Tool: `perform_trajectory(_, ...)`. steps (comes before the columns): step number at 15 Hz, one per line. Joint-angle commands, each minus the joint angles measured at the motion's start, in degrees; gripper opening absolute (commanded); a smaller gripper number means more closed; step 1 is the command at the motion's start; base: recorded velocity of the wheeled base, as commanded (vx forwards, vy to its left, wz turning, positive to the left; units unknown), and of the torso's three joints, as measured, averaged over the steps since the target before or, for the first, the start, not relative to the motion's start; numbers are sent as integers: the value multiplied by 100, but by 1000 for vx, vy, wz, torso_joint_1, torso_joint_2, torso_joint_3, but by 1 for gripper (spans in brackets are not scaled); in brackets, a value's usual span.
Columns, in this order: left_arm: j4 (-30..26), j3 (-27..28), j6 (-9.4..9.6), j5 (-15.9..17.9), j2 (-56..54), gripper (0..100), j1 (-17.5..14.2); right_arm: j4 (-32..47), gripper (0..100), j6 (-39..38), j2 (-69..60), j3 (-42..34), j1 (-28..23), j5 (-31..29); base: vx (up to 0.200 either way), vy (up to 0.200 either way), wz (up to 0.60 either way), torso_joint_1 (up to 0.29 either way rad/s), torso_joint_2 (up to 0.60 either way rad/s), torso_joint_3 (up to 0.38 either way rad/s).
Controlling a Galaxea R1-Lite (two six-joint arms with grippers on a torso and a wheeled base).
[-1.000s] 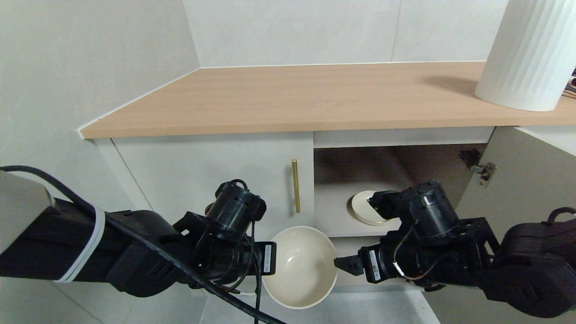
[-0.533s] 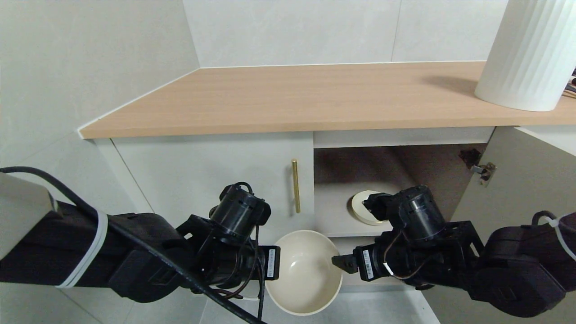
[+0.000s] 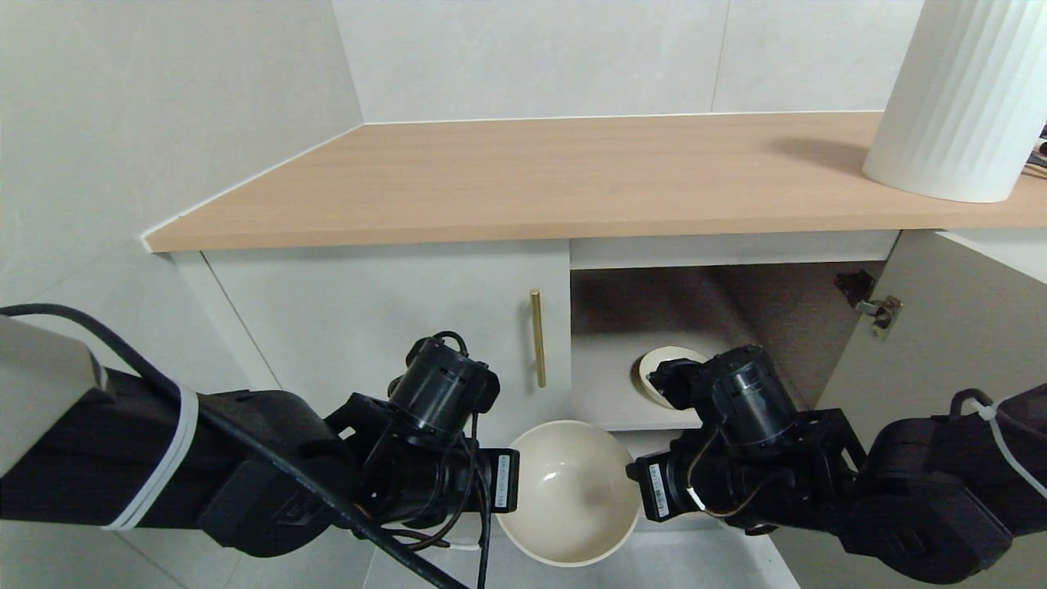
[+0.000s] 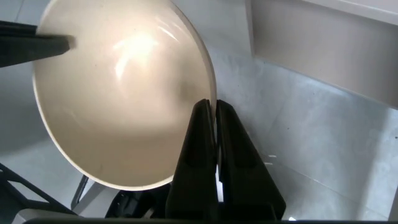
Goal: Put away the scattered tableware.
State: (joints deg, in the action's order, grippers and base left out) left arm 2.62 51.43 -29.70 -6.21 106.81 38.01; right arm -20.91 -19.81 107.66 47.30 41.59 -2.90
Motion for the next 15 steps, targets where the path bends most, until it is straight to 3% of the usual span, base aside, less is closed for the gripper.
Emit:
perform_trajectory(1, -25, 16, -10, -30, -29, 0, -4, 25, 0, 3, 19, -1, -2, -35, 0, 0, 0, 0, 0, 0)
perform_trajectory(6, -16, 25, -10, -100, -47, 0, -13, 25, 0, 3, 27, 7, -11, -35, 0, 0, 0, 0, 0, 0)
perform_trajectory(7, -16, 25, -19, -100, -38, 100, -4, 25, 0, 3, 27, 7, -11, -35, 0, 0, 0, 0, 0, 0)
perform_trajectory(15, -16, 25, -19, -100, -38, 100, -4, 52, 0, 39, 115, 7, -64, -44, 0, 0, 0, 0, 0, 0)
